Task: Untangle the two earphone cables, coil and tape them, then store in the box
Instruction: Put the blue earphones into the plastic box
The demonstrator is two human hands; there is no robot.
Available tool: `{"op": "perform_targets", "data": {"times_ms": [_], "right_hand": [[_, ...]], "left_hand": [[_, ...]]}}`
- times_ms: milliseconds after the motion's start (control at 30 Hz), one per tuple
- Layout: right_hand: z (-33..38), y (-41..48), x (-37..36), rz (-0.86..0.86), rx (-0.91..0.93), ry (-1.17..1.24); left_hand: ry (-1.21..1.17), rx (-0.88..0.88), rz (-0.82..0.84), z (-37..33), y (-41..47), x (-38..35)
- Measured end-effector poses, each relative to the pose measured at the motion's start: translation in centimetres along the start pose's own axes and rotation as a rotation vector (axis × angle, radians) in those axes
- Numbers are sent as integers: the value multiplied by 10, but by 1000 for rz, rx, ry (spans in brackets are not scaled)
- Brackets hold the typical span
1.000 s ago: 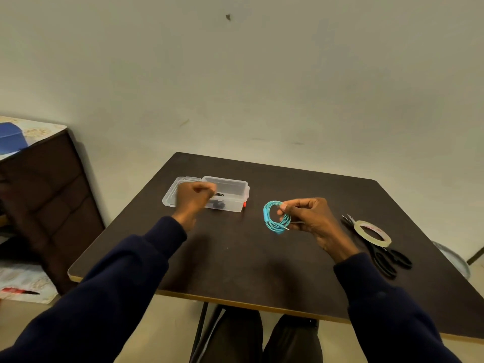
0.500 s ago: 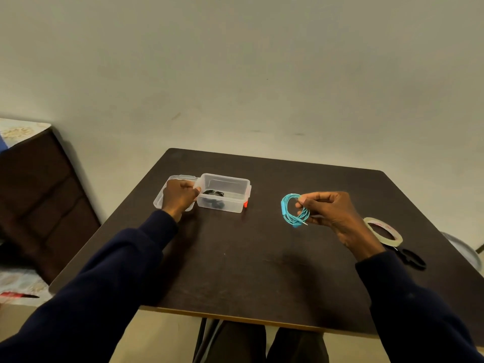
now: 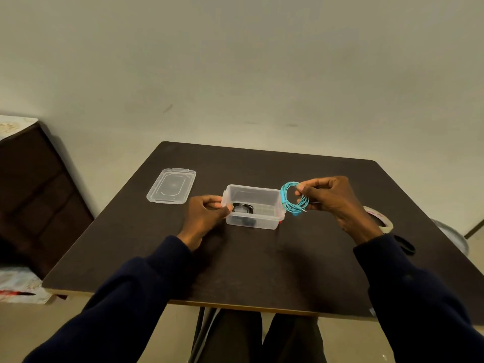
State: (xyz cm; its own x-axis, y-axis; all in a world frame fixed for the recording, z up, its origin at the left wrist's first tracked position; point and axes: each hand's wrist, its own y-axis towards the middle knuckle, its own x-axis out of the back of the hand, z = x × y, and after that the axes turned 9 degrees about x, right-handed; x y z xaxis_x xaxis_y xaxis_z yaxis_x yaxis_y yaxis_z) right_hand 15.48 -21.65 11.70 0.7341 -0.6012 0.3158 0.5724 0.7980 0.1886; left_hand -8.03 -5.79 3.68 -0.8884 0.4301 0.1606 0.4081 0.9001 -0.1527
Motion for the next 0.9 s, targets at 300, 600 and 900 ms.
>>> {"op": "perform_targets", "data": {"times_ms": [300,600,900], "right_hand": [[7,3,-17,164,-9,-293],[-9,16,-38,276,-36,-539],[-22,12,-62,211,74,-965]], "left_hand": [[-12,12,56,9,-29,-18],[-4,8,73,8,-35,-21],[-18,68,78,6,-30,-23]]}}
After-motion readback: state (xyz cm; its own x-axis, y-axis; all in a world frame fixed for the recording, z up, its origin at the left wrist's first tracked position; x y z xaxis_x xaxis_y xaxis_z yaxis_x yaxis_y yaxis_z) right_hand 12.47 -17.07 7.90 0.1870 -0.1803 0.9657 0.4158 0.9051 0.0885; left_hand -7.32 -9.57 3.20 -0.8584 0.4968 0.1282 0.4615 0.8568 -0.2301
